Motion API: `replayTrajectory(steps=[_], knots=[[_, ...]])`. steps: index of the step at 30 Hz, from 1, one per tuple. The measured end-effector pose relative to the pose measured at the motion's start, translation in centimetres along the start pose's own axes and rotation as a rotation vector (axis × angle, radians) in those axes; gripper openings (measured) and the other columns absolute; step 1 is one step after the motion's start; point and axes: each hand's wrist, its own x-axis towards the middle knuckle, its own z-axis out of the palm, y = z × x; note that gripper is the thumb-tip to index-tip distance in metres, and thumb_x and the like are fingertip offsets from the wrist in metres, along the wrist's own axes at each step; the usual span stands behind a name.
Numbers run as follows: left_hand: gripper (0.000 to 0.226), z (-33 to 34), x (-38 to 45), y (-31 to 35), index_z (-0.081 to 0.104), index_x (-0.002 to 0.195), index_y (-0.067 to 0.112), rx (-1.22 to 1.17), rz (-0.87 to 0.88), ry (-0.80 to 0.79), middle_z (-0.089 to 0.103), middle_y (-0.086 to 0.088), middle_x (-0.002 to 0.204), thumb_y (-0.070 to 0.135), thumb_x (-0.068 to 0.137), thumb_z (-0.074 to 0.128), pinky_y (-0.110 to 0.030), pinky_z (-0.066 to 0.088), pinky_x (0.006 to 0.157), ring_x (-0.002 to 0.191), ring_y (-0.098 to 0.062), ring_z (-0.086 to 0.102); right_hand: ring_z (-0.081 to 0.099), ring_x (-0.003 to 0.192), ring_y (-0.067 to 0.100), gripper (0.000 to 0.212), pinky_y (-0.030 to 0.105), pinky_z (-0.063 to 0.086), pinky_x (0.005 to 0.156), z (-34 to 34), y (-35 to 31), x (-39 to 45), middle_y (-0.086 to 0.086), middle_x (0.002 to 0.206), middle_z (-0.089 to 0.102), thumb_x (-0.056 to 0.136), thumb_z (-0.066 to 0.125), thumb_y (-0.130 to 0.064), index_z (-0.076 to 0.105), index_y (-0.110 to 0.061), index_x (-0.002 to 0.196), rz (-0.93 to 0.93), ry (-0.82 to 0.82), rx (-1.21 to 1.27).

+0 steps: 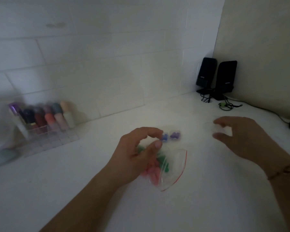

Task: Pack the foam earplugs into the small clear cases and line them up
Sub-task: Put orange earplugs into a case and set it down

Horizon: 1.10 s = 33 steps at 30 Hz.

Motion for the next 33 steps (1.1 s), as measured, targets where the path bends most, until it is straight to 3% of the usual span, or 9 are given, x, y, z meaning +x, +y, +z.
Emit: replayTrajectory(steps=[3, 6, 8, 9, 12, 14, 17, 26, 33], knots=[[0.034, 0.2, 0.3, 0.9, 0.067, 0.107, 0.014, -0.227, -0.073, 0.052, 0.073, -0.001, 0.097, 0.040, 0.087, 0.059, -0.023, 0.054, 0.071, 0.087, -0.016, 0.070, 0.056, 0.084, -0.008, 0.036, 0.016, 0.041, 0.077, -1.0, -4.4, -1.9, -0.015, 0.101, 0.064, 0.085, 0.058, -0.054, 0.061, -0.035, 0.115, -0.350, 0.203, 0.386], [0.036, 0.0, 0.3, 1.9, 0.065, 0.113, 0.008, -0.507, -0.229, -0.050, 0.074, -0.010, 0.098, 0.033, 0.086, 0.063, -0.036, 0.058, 0.065, 0.084, -0.027, 0.072, 0.060, 0.089, 0.007, 0.042, 0.021, 0.046, 0.079, -0.1, -7.5, -3.3, -0.010, 0.099, 0.067, 0.088, 0.054, -0.054, 0.068, -0.021, 0.110, -0.645, 0.322, 0.419], [0.047, -0.2, 0.2, 2.0, 0.065, 0.118, 0.012, -0.565, -0.282, -0.183, 0.074, -0.014, 0.098, 0.043, 0.082, 0.068, -0.048, 0.057, 0.065, 0.079, -0.032, 0.072, 0.057, 0.089, 0.013, 0.045, 0.022, 0.045, 0.080, 0.9, -8.3, -3.5, -0.004, 0.097, 0.068, 0.094, 0.052, -0.050, 0.071, -0.011, 0.108, -0.745, 0.407, 0.410], [0.053, -0.2, 0.1, 2.0, 0.064, 0.121, 0.012, -0.592, -0.291, -0.235, 0.074, -0.014, 0.095, 0.047, 0.081, 0.071, -0.045, 0.056, 0.062, 0.074, -0.030, 0.072, 0.057, 0.088, 0.015, 0.045, 0.023, 0.046, 0.080, 1.2, -8.6, -3.5, -0.002, 0.097, 0.069, 0.095, 0.051, -0.047, 0.071, -0.008, 0.108, -0.772, 0.439, 0.415], [0.063, -0.3, 0.1, 2.5, 0.054, 0.129, -0.001, -0.820, -0.327, -0.256, 0.072, -0.012, 0.082, 0.032, 0.079, 0.073, -0.023, 0.054, 0.049, 0.061, -0.018, 0.071, 0.059, 0.092, 0.021, 0.039, 0.027, 0.048, 0.083, 1.9, -9.0, -3.6, 0.002, 0.103, 0.069, 0.097, 0.053, -0.038, 0.071, -0.007, 0.112, -0.796, 0.497, 0.392], [0.062, -0.3, 0.3, 2.5, 0.057, 0.127, -0.002, -0.965, -0.353, -0.232, 0.072, -0.016, 0.092, 0.027, 0.076, 0.078, -0.023, 0.057, 0.056, 0.070, -0.019, 0.071, 0.061, 0.095, 0.017, 0.034, 0.023, 0.048, 0.084, 1.9, -9.1, -3.9, 0.000, 0.107, 0.068, 0.095, 0.057, -0.035, 0.069, -0.009, 0.114, -0.750, 0.494, 0.437], [0.054, -0.4, 0.5, 2.1, 0.068, 0.115, 0.003, -1.078, -0.374, -0.170, 0.071, -0.018, 0.106, 0.027, 0.069, 0.084, -0.023, 0.059, 0.071, 0.090, -0.022, 0.071, 0.065, 0.083, 0.014, 0.019, 0.025, 0.052, 0.070, 1.6, -9.1, -4.3, -0.001, 0.098, 0.070, 0.088, 0.067, -0.022, 0.069, -0.008, 0.101, -0.689, 0.499, 0.533], [0.043, -0.3, 0.6, 2.3, 0.074, 0.101, 0.010, -0.942, -0.348, -0.084, 0.073, -0.014, 0.100, 0.031, 0.066, 0.084, -0.023, 0.057, 0.076, 0.092, -0.023, 0.072, 0.064, 0.063, 0.020, 0.013, 0.035, 0.048, 0.050, 2.0, -9.1, -4.0, -0.002, 0.088, 0.071, 0.092, 0.062, -0.015, 0.069, -0.008, 0.085, -0.765, 0.549, 0.398], [0.047, -0.3, 0.6, 2.0, 0.073, 0.102, 0.008, -0.883, -0.358, -0.080, 0.072, -0.018, 0.102, 0.035, 0.065, 0.085, -0.027, 0.057, 0.077, 0.093, -0.027, 0.071, 0.060, 0.056, 0.017, 0.018, 0.032, 0.046, 0.046, 2.2, -9.9, -4.2, -0.006, 0.076, 0.067, 0.089, 0.057, -0.023, 0.067, -0.015, 0.076, -0.653, 0.588, 0.342]])
